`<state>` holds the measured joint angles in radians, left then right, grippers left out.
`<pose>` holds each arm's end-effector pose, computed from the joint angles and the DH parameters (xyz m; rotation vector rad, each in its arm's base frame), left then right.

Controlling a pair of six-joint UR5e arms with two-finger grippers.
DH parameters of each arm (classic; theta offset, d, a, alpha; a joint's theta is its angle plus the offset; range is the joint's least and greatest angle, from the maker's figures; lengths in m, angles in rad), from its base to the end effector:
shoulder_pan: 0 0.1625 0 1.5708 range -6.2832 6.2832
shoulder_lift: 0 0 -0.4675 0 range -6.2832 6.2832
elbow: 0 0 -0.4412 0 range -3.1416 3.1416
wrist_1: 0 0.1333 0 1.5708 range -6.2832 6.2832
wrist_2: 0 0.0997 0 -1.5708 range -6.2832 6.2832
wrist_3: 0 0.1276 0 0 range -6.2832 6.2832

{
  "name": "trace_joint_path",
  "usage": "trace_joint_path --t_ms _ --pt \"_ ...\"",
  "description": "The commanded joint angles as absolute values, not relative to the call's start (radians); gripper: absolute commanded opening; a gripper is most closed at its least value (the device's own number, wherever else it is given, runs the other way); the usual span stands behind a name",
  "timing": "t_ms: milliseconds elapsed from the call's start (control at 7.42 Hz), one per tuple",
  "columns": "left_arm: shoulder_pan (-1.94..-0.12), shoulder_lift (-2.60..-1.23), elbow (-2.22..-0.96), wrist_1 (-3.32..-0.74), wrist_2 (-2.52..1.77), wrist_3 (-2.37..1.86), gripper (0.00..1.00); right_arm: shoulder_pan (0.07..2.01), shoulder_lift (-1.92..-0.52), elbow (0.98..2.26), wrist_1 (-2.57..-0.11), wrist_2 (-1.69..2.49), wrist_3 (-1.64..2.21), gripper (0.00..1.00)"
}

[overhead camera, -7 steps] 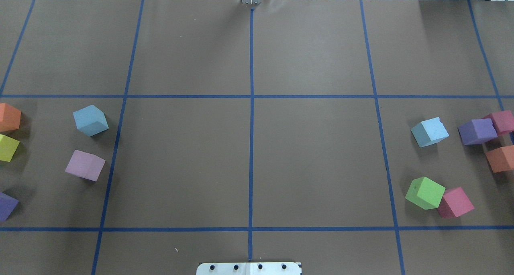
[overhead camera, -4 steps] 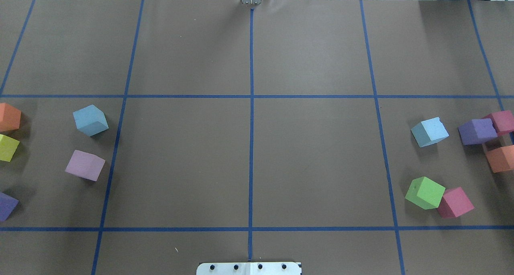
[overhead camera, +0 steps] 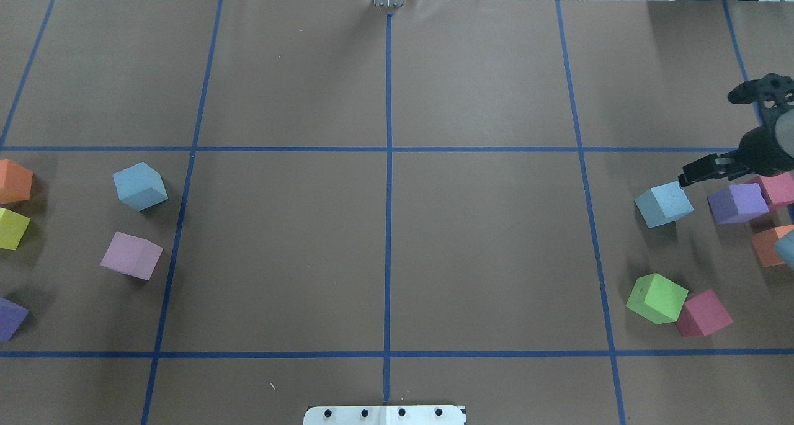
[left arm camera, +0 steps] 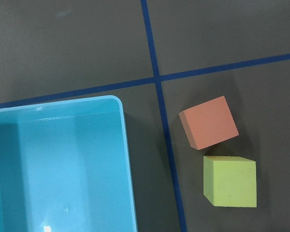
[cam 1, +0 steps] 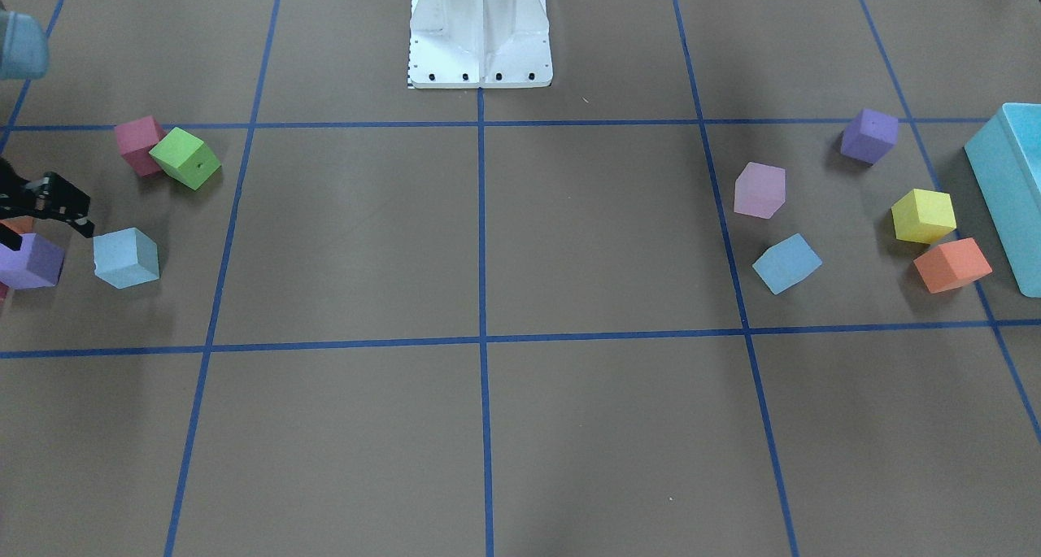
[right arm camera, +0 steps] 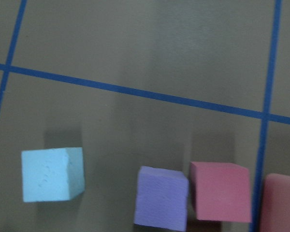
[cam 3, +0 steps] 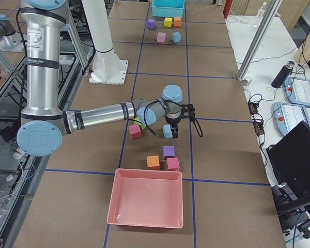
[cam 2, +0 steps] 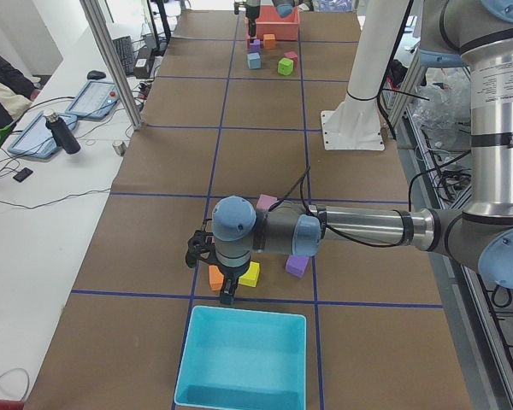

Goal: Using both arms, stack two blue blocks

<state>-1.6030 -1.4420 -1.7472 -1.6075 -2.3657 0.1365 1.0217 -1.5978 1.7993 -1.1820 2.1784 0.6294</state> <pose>-0.0579 -0.4859 0.6858 0.1466 0.7854 0.1322 -0.2411 -0.5099 0.5731 0.1476 -0.8072 -0.1035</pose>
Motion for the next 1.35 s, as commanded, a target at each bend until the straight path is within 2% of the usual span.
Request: trace_joint_path --t_ms 0,674,809,943,1078,1213 --pt "-1.603 -1.442 -1.749 -1.608 -2.367 0.137 0.98 0.934 -1.565 1.757 -1.177 2.122 0.667 1.00" --pt "-1.603 -1.442 -1.750 -1.609 -2.367 0.137 0.98 0.862 -1.527 1.653 -1.175 2.094 0.657 1.00" --pt "-1.603 -1.442 -1.750 -1.609 -2.367 0.137 0.98 0.858 -1.510 1.637 -1.177 2.092 0.654 0.88" --pt "-1.603 -1.440 -1.750 -1.609 -2.367 0.137 0.98 0.857 -1.503 1.638 -1.177 2.097 0.652 0.55" --pt "-1.603 -1.440 -1.749 -1.611 -2.367 0.137 0.98 0.857 -1.502 1.646 -1.178 2.102 0.650 0.13" --pt "-1.601 -1.440 -1.749 -1.609 -2.367 0.137 0.98 0.861 -1.502 1.667 -1.180 2.108 0.650 0.00"
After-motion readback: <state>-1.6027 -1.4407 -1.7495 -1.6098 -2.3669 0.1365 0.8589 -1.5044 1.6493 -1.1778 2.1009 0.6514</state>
